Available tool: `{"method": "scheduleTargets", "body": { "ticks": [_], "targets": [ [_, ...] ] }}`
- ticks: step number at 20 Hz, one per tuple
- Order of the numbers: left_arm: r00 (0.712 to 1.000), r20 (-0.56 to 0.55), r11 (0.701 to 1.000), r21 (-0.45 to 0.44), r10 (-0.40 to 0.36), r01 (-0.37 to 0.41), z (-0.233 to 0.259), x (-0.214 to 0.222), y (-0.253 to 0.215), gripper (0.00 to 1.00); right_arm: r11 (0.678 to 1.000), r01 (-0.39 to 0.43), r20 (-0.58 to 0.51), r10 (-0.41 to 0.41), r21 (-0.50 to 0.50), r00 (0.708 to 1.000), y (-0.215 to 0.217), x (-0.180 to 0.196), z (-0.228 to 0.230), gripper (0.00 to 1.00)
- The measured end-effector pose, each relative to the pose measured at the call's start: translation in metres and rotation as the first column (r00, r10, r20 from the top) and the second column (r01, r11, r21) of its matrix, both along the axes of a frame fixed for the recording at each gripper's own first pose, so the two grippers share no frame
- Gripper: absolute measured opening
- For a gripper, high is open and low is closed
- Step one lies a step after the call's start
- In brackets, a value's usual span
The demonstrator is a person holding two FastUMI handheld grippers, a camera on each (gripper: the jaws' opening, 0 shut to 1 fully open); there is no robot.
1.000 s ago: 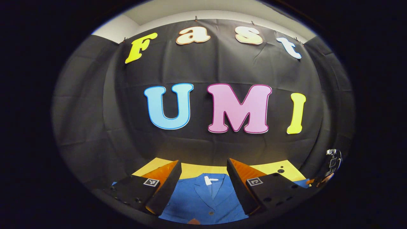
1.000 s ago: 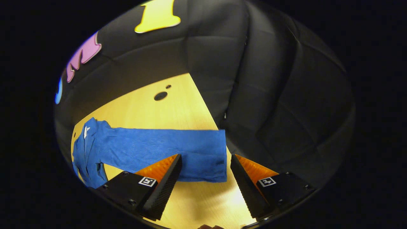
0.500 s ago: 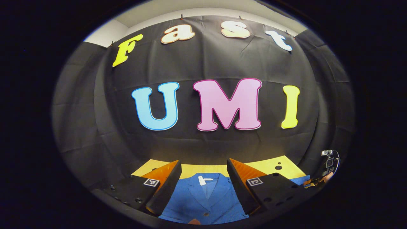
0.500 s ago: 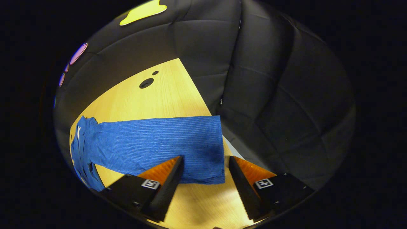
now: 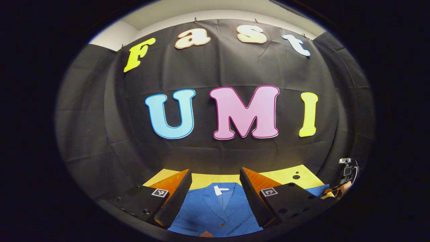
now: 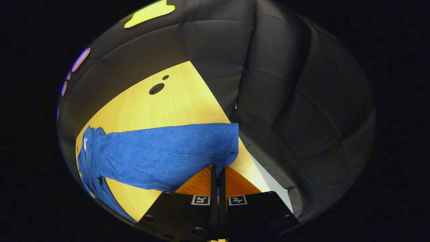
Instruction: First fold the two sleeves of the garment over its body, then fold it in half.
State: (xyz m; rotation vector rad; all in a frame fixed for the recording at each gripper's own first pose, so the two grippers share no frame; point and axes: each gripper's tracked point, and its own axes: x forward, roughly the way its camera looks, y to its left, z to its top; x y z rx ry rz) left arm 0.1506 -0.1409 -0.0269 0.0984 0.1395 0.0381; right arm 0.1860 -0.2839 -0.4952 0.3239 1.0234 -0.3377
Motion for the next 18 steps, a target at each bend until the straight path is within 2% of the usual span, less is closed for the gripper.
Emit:
{"method": "scheduleTargets", "body": {
  "ticks": [5,11,15,16,18],
  "targets": [
    [1.000,-0.020,0.999,-0.042,0.003,-0.004,-0.009,-0.011,0.021,0.82,0.994,-0.044,0.072,0.052,-0.102,0.996,0.017,0.015,0.055,0.05],
    [1.000,0.002,0.996,-0.090,-0.007,0.007,-0.012,-0.031,0.062,0.82,0.992,-0.047,0.239,0.074,-0.114,0.968,0.071,0.044,0.171,0.05],
    [1.000,0.005,0.989,-0.145,0.003,-0.002,-0.019,-0.050,0.115,0.82,0.986,-0.083,0.365,0.133,-0.147,0.921,0.143,0.053,0.260,0.04],
    [1.000,0.009,0.987,-0.160,0.010,-0.009,-0.021,-0.055,0.132,0.82,0.984,-0.097,0.398,0.150,-0.150,0.905,0.164,0.055,0.276,0.04],
    [1.000,0.016,0.986,-0.168,0.019,-0.016,-0.025,-0.064,0.163,0.82,0.983,-0.126,0.416,0.172,-0.135,0.893,0.212,0.045,0.296,0.04]
  ]
}}
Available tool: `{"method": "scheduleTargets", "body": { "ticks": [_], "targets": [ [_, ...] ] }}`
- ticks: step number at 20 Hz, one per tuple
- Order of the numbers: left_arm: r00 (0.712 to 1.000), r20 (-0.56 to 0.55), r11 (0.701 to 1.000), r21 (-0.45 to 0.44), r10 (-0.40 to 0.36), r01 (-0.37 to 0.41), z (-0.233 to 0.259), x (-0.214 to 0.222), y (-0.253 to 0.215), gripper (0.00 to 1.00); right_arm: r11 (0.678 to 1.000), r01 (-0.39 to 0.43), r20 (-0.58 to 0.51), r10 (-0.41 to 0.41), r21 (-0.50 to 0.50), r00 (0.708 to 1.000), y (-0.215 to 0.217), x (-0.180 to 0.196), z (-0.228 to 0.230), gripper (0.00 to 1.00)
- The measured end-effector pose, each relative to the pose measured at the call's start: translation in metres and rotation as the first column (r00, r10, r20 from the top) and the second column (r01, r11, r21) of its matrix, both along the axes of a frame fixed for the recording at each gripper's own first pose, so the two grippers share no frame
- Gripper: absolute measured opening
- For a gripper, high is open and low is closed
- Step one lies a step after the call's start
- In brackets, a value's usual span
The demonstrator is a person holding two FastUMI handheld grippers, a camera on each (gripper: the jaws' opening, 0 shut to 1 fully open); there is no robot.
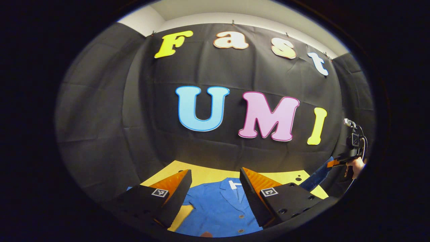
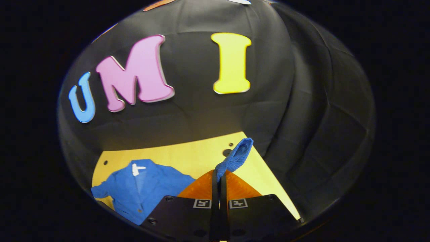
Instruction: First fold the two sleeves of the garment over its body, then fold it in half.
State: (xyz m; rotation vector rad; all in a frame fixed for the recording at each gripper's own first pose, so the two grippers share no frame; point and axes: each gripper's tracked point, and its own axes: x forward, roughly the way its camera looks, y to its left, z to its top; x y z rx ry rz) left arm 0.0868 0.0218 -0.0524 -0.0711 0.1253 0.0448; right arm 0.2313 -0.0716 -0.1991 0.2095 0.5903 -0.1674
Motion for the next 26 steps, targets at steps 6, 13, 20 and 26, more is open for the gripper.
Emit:
{"method": "scheduleTargets", "body": {
  "ticks": [6,13,20,26],
  "targets": [
    [0.998,-0.024,0.998,-0.018,0.064,-0.065,-0.029,-0.025,0.091,0.82,0.992,-0.128,0.072,0.129,-0.008,0.989,0.148,-0.012,0.026,0.04],
    [0.992,-0.038,0.992,0.004,0.123,-0.122,-0.046,-0.033,0.162,0.82,0.963,-0.265,-0.037,0.267,0.051,0.963,0.304,0.018,-0.055,0.04],
    [0.971,-0.117,0.978,0.040,0.209,-0.206,-0.087,-0.045,0.216,0.82,0.891,-0.375,-0.142,0.418,0.254,0.897,0.445,0.029,-0.168,0.04],
    [0.940,-0.199,0.955,-0.047,0.277,-0.292,-0.119,-0.033,0.244,0.82,0.847,-0.365,-0.208,0.466,0.387,0.860,0.491,0.026,-0.207,0.05]
  ]
}}
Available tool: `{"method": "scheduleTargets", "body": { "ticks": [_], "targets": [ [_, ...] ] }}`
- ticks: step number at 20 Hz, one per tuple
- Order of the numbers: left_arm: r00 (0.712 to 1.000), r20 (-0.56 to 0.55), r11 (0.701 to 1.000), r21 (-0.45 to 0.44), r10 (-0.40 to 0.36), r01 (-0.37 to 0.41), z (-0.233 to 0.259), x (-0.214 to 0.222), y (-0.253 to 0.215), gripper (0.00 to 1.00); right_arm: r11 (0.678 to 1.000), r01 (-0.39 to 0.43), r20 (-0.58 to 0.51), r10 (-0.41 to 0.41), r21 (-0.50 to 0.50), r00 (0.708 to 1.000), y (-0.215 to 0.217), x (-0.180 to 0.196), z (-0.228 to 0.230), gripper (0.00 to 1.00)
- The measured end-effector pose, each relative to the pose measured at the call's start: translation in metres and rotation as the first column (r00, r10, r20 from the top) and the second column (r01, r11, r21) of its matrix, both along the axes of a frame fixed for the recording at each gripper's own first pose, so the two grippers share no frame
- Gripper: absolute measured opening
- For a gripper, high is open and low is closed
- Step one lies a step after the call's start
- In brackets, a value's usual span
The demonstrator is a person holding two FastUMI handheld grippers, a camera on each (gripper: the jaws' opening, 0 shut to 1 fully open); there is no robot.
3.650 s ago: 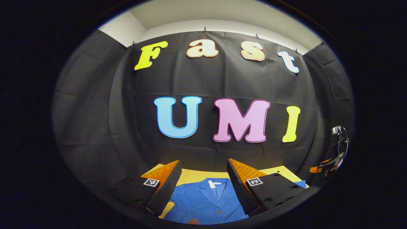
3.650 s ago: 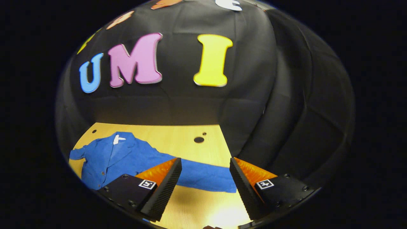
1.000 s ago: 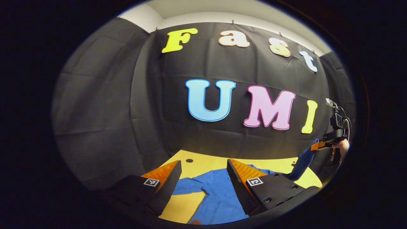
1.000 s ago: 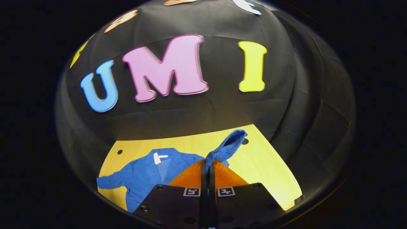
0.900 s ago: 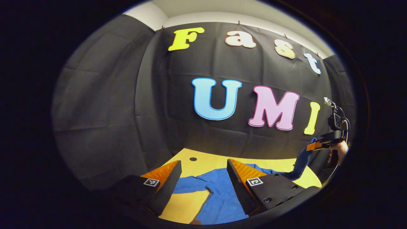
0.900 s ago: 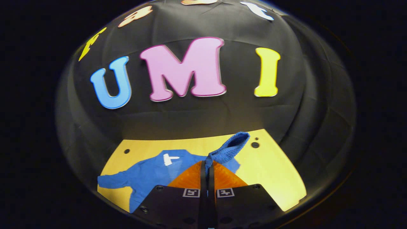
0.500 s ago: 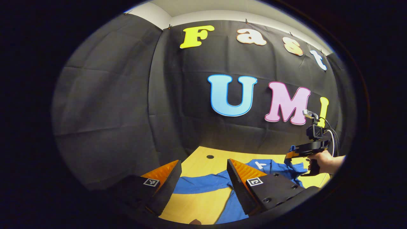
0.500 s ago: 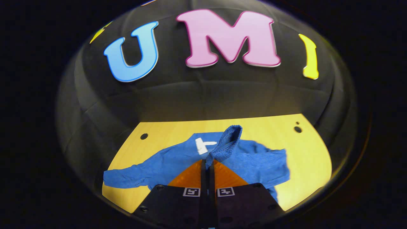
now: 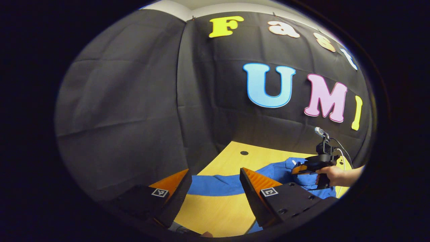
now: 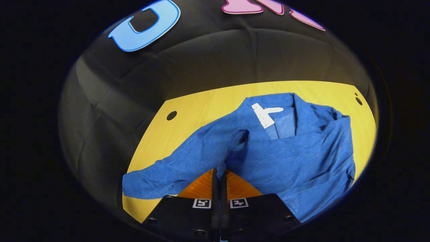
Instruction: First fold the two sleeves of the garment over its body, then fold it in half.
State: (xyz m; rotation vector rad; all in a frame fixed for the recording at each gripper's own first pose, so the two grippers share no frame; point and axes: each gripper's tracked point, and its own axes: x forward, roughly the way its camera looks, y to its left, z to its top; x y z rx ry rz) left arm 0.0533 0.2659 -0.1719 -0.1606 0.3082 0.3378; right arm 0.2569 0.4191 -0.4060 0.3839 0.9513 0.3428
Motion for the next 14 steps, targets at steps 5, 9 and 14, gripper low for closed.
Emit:
{"method": "scheduleTargets", "body": {
  "ticks": [5,9,14],
  "targets": [
    [0.997,-0.071,0.997,-0.071,0.032,-0.037,-0.037,0.013,0.011,0.82,0.993,-0.004,-0.050,0.010,0.120,0.999,0.020,0.002,-0.002,0.27],
    [0.980,-0.198,0.995,-0.087,0.023,-0.040,-0.072,0.023,0.024,0.82,0.993,-0.026,0.005,0.026,0.111,1.000,0.014,0.005,0.011,0.77],
    [0.953,-0.304,0.979,-0.191,0.012,-0.073,-0.113,0.054,0.052,0.85,0.991,-0.119,0.108,0.111,0.066,0.988,-0.010,-0.010,0.054,0.83]
  ]
}}
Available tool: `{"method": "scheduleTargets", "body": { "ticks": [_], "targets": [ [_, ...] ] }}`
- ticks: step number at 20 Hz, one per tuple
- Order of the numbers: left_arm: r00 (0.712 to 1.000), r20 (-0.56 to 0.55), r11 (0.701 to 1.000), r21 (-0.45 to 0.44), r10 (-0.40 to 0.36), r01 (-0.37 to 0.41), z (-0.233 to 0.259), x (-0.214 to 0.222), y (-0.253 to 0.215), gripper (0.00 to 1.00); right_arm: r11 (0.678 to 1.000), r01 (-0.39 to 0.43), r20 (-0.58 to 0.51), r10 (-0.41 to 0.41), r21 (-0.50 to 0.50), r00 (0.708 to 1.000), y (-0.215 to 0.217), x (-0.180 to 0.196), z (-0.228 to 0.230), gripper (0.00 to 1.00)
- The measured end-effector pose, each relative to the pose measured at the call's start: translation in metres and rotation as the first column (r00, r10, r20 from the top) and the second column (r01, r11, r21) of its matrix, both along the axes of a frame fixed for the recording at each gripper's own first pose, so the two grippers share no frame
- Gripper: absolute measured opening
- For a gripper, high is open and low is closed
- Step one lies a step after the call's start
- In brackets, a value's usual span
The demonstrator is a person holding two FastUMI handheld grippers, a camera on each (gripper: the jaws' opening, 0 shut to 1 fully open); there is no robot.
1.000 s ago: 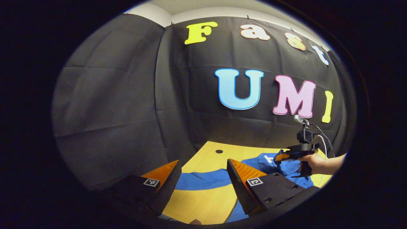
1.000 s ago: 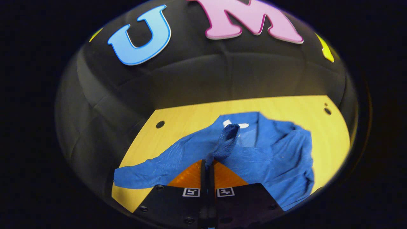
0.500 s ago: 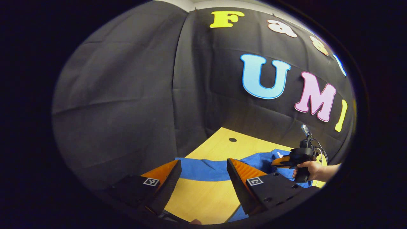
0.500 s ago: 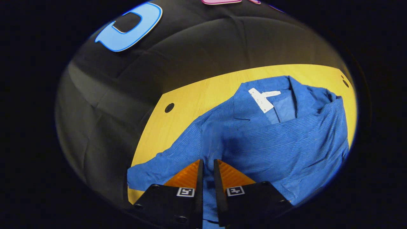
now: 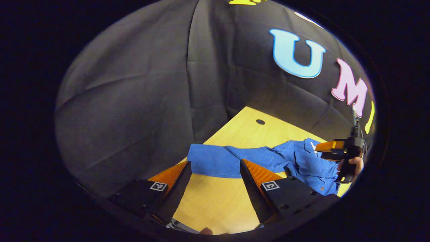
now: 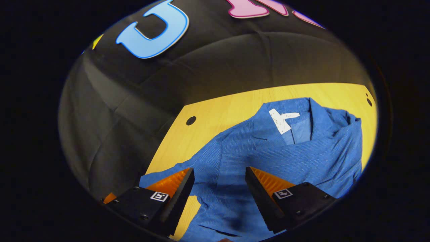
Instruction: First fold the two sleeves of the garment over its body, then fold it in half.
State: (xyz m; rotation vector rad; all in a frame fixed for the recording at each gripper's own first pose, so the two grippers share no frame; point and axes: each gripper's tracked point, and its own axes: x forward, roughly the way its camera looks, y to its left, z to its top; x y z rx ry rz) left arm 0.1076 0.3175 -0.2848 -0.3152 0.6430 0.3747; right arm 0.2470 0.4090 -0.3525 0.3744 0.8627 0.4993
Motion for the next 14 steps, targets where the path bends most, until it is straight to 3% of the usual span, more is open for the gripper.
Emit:
{"method": "scheduleTargets", "body": {
  "ticks": [1,2,3,4,8,14],
  "targets": [
    [0.999,-0.033,1.000,-0.023,0.010,-0.011,-0.005,0.004,0.008,0.85,1.000,-0.023,0.031,0.024,-0.012,0.999,-0.008,-0.005,0.012,0.97],
    [0.998,-0.066,0.999,-0.038,0.023,-0.025,-0.016,0.008,0.014,0.82,0.999,-0.048,0.065,0.049,-0.025,0.997,-0.019,-0.010,0.026,0.98],
    [0.996,-0.091,0.999,-0.034,0.026,-0.029,-0.025,0.015,0.023,0.87,0.997,-0.069,0.099,0.072,-0.039,0.993,-0.029,-0.016,0.038,0.98],
    [0.990,-0.136,0.999,-0.029,0.031,-0.035,-0.038,0.019,0.032,0.82,0.995,-0.089,0.128,0.094,-0.050,0.987,-0.039,-0.024,0.051,0.97],
    [0.964,-0.263,0.997,-0.051,0.044,-0.059,-0.075,0.031,0.052,0.82,0.984,-0.149,0.186,0.165,-0.097,0.969,-0.074,-0.065,0.086,0.97],
    [0.928,-0.371,0.996,-0.068,0.032,-0.061,-0.099,0.037,0.061,0.85,0.982,-0.140,0.195,0.164,-0.129,0.967,-0.106,-0.095,0.100,0.98]
  ]
}}
